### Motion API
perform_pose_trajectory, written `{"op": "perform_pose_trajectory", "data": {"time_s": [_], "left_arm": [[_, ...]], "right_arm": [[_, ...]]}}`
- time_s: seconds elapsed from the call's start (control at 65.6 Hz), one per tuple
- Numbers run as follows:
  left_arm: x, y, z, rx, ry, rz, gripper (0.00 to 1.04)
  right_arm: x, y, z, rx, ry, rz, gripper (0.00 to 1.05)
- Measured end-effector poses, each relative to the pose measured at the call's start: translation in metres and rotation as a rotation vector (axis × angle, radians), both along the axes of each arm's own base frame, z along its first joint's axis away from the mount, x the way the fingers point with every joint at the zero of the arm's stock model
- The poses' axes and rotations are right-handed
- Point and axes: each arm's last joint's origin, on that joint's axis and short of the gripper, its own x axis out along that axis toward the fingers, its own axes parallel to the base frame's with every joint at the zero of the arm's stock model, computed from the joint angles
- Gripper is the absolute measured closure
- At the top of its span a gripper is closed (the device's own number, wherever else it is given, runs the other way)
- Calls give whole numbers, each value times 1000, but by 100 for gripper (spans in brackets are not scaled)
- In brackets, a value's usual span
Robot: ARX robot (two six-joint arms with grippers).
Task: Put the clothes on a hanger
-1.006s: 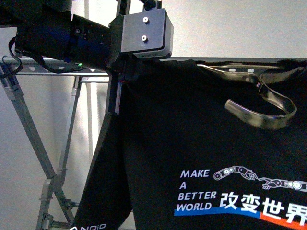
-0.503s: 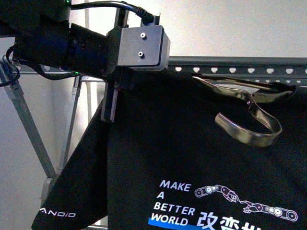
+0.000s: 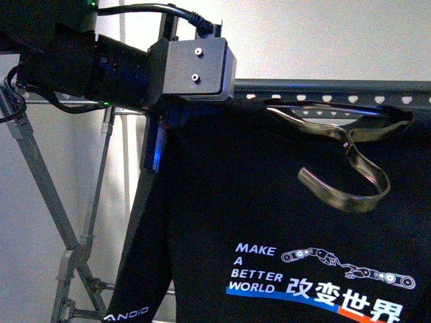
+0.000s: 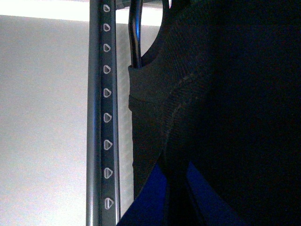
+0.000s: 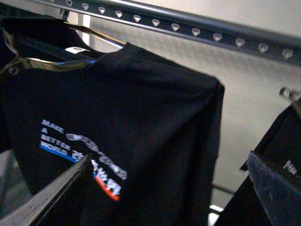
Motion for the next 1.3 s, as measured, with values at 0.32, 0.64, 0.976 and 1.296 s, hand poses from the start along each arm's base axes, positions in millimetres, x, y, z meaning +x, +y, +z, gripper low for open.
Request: {"op": "perform_pose_trajectory", "data": {"time_s": [0.32, 0.64, 0.976, 1.296], "left_arm": [[0, -2, 0, 0, -1, -5, 100], [0, 0, 0, 1, -1, 0, 100], [0, -1, 0, 2, -2, -1, 100], [0, -1, 0, 2, -2, 2, 100]], "right_arm": [[53, 27, 56, -677, -168, 150, 7], [109, 36, 43, -998, -107, 171, 7], [148, 29, 38, -1009, -75, 125, 7], [192, 23, 43, -841, -30, 73, 24]]}}
